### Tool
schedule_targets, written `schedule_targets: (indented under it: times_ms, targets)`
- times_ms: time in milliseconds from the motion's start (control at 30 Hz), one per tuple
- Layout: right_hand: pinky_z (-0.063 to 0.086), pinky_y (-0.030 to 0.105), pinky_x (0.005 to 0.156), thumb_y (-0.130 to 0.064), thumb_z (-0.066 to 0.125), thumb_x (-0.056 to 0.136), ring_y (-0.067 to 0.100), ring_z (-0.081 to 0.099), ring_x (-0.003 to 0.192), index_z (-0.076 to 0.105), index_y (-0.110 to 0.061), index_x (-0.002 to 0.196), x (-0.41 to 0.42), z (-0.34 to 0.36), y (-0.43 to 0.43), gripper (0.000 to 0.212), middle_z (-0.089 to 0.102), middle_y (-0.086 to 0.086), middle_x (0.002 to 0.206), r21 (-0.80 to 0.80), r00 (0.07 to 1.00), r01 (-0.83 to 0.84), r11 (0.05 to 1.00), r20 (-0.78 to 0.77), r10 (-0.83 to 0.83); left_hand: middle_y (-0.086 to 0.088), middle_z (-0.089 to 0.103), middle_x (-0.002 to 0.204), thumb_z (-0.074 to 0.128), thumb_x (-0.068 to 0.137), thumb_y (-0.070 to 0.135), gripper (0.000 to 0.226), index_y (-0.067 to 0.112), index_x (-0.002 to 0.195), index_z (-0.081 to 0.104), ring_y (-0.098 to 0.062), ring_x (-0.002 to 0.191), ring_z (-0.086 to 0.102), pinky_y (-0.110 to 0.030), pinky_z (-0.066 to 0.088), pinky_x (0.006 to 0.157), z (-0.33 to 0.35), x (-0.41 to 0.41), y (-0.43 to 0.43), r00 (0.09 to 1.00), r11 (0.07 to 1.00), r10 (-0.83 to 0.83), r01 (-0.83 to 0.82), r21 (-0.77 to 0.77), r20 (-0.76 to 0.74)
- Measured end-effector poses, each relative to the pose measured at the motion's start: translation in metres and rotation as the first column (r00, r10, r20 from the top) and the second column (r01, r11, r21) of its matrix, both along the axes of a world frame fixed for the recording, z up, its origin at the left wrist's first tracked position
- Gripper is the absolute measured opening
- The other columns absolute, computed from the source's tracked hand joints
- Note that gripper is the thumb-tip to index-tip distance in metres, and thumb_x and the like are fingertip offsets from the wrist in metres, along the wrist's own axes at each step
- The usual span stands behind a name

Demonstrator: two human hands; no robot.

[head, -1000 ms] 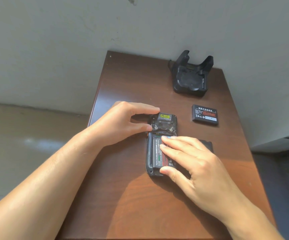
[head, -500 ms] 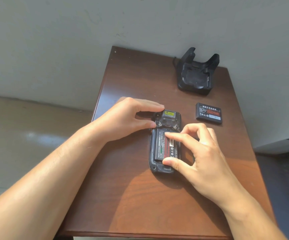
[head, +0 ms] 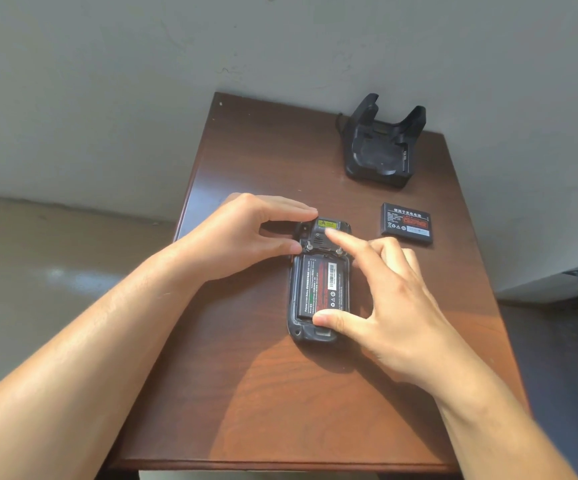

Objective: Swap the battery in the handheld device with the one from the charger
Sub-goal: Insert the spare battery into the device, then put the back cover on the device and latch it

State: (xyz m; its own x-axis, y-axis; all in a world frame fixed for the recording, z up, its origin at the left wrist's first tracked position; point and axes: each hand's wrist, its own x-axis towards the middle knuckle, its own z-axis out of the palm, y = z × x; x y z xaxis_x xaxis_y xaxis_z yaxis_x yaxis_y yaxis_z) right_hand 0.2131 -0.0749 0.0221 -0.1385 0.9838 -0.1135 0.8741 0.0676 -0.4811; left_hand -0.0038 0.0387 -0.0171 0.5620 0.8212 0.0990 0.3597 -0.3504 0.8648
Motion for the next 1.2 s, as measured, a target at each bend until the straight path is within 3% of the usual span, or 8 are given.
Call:
schedule_targets:
  times_ms: [133,233,367,500,800,933,1033,1200]
  targets:
    - [0.031,0.027,0.112,-0.058,0.081,0.068,0.008,0.039,0.133,0.015,-0.058,0.153,0.015,0.011,-0.004,0.107,0.043,-0.017,0.134,0.067,0.99,0.058,0.996,-0.133,-0.048,0.01,0.067,0.133,0.08,0.084,0.012,0.051,0.021,0.132,0.068,0.004,0.121,0.062,-0.018,0.052,0.101,-0.003,0.0,0.0,1.0,1.0,-0.004,0.004,-0.006,0.024]
    - [0.022,0.013,0.112,-0.065,0.074,0.066,0.001,0.031,0.141,0.023,-0.051,0.155,0.043,0.018,-0.004,0.104,0.038,-0.023,0.147,0.082,0.994,0.087,0.993,-0.075,-0.081,0.01,0.067,0.132,0.08,0.083,0.01,0.051,0.02,0.132,0.068,0.004,0.12,0.063,-0.018,0.052,0.101,-0.004,-0.001,0.0,0.999,1.0,-0.003,0.003,-0.022,0.035]
    - [0.028,0.027,0.12,-0.065,0.076,0.064,-0.003,0.026,0.146,0.029,-0.04,0.157,0.076,0.012,-0.006,0.107,0.035,-0.028,0.153,-0.085,0.998,0.065,0.994,0.025,-0.063,0.01,0.067,0.132,0.079,0.083,0.007,0.05,0.018,0.131,0.068,0.005,0.118,0.064,-0.015,0.052,0.099,-0.003,0.0,-0.001,0.999,0.999,-0.003,0.005,-0.04,0.052]
    - [0.02,0.003,0.107,-0.057,0.082,0.067,-0.01,0.025,0.141,0.036,-0.036,0.155,0.087,0.008,-0.009,0.102,0.036,-0.033,0.145,-0.125,0.998,0.032,0.992,0.057,-0.025,0.01,0.068,0.131,0.079,0.083,0.007,0.05,0.018,0.131,0.068,0.006,0.117,0.064,-0.011,0.05,0.097,-0.001,0.001,-0.002,0.999,0.999,0.001,0.001,-0.033,0.054]
    - [0.036,0.026,0.1,-0.065,0.081,0.057,0.003,0.035,0.123,0.05,-0.048,0.128,0.087,0.007,-0.004,0.079,0.04,-0.022,0.123,-0.144,0.99,0.046,0.988,0.136,-0.026,0.015,0.067,0.13,0.081,0.082,0.011,0.051,0.02,0.131,0.069,0.01,0.117,0.063,-0.01,0.048,0.099,0.0,0.0,-0.003,1.0,1.0,0.019,-0.019,-0.015,0.018]
    - [0.048,0.028,0.092,-0.036,0.09,0.067,0.007,0.059,0.104,0.058,-0.04,0.108,0.093,0.004,-0.006,0.053,0.066,-0.015,0.11,-0.108,0.983,0.084,0.991,-0.156,-0.1,0.016,0.067,0.129,0.081,0.081,0.012,0.052,0.019,0.131,0.069,0.011,0.117,0.062,-0.007,0.047,0.098,0.0,0.001,-0.003,1.0,1.0,0.028,-0.028,0.002,0.006]
    - [0.057,0.034,0.081,-0.018,0.08,0.079,0.016,0.071,0.086,0.065,-0.028,0.097,0.091,0.005,-0.008,0.026,0.075,-0.003,0.095,-0.059,0.809,0.169,0.984,-0.561,-0.173,0.015,0.067,0.129,0.081,0.081,0.01,0.051,0.018,0.13,0.069,0.01,0.116,0.063,-0.008,0.048,0.097,0.001,0.001,-0.003,1.0,1.0,0.026,-0.026,-0.012,0.016]
    - [0.057,0.027,0.075,-0.012,0.073,0.078,0.013,0.071,0.086,0.067,-0.019,0.1,0.064,0.007,-0.003,0.024,0.077,-0.001,0.095,0.023,0.547,0.278,0.96,-0.825,-0.139,0.013,0.067,0.129,0.08,0.082,0.007,0.051,0.017,0.13,0.069,0.009,0.117,0.063,-0.008,0.049,0.096,0.002,0.001,-0.004,1.0,1.0,0.02,-0.02,-0.012,0.015]
